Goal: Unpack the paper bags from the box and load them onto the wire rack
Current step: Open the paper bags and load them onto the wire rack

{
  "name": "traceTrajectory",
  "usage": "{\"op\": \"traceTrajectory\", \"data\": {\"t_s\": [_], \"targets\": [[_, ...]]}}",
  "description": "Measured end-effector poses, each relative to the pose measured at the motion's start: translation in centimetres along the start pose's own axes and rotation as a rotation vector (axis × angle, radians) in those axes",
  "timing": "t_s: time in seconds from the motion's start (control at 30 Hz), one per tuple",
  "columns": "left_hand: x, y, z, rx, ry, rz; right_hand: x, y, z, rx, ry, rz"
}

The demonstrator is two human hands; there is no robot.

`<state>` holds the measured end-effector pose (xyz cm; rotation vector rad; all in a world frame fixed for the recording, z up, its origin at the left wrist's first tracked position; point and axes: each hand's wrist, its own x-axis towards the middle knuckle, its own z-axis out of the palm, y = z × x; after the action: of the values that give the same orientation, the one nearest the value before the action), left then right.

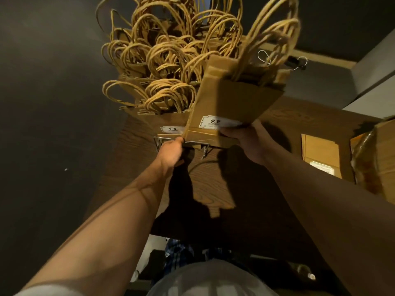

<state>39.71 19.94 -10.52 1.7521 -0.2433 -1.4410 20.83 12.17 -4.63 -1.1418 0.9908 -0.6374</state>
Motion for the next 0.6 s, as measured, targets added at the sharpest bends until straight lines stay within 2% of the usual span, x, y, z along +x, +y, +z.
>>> {"op": "traceTrajectory", "data": {"t_s": [0.13, 0.3, 0.43, 0.5, 0.6], "targets": [[0.4, 0.3, 0.2, -0.029, -0.002, -0.036, 0.8, 1.8, 0.5, -0.024, 0.024, 0.056], [0.4, 0.9, -0.5, -0.063, -0.046, -0.186, 1.6, 3.9, 2.4, -0.07, 0.04, 0.078], [0.5, 0.7, -1.8, -0.022, -0.059, -0.139, 2.5, 4.3, 4.0, 0.026, 0.164, 0.177], [0.7, 0.0, -2.9, -0.077, -0.094, -0.131, 3.3, 5.3, 4.5, -0.092, 0.254, 0.155], [0.9, -1.2, -4.0, -0.214, -0.116, -0.116, 3.5, 6.1, 5.3, -0.295, 0.275, 0.142]]}}
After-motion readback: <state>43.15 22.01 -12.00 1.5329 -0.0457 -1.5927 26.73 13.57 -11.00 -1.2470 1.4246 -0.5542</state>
